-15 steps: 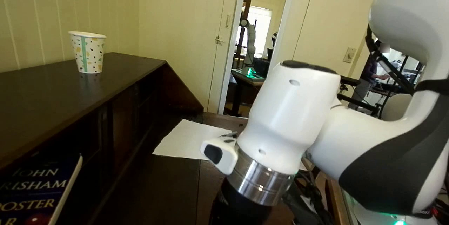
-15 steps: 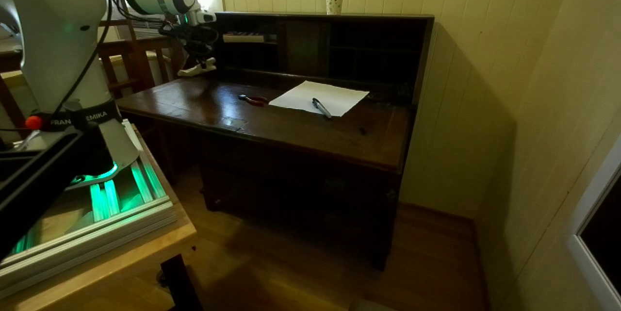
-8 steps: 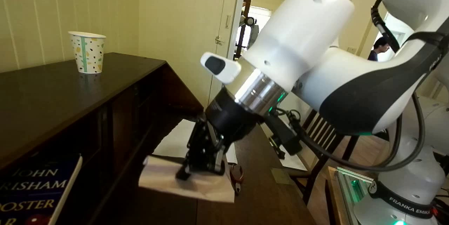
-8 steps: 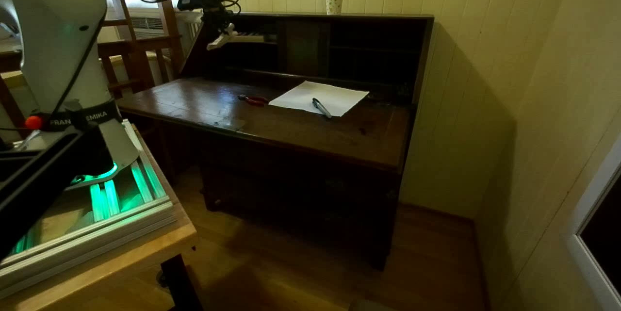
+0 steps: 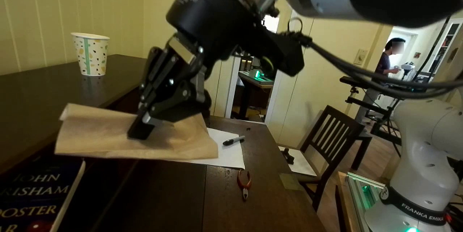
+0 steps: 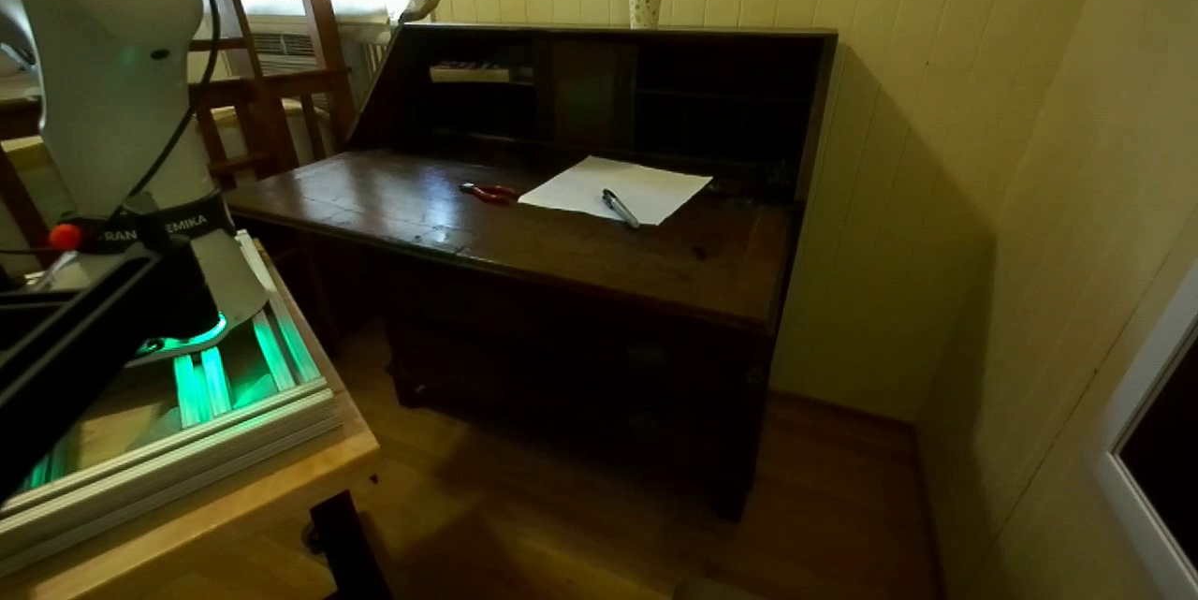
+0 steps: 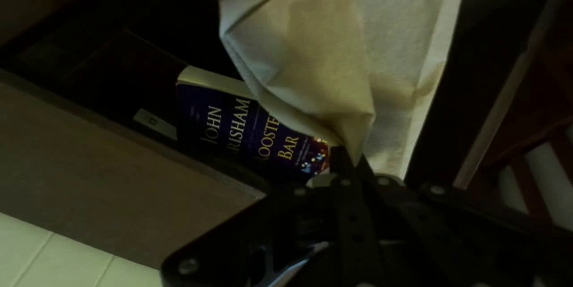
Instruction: Wipe the top of the table with the white cloth
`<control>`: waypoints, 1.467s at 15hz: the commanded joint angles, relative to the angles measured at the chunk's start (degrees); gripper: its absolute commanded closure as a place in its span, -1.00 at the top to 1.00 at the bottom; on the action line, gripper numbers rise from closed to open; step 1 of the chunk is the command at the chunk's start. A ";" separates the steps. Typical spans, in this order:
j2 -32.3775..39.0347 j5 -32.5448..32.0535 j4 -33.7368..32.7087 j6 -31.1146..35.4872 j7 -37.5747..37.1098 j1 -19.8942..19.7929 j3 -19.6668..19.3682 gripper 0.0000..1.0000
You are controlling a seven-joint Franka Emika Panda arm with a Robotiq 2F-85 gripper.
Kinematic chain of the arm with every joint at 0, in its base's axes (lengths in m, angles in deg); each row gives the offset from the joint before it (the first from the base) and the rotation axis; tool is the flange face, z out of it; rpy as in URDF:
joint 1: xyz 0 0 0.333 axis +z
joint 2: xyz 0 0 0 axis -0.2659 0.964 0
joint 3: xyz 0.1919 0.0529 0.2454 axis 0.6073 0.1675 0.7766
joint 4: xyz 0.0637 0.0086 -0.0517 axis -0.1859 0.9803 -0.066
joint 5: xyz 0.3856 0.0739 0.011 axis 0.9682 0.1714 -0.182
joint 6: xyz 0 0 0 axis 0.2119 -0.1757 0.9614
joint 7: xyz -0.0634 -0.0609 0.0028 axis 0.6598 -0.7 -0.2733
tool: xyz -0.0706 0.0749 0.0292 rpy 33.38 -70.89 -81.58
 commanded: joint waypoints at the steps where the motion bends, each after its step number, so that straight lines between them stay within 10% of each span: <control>1: 5.44 -1.67 -14.75 -14.51 6.55 -4.05 3.42 -0.99; 2: 1.80 -0.62 -7.11 -8.51 3.54 -4.39 4.12 -0.97; 10: 6.85 -3.96 -14.53 -12.54 5.26 -5.44 4.08 -0.99; 16: 20.88 -25.26 -28.60 -10.81 -6.09 -2.46 1.18 -0.99; 22: 31.91 -29.62 -40.09 -4.31 -13.77 0.85 -3.26 -0.99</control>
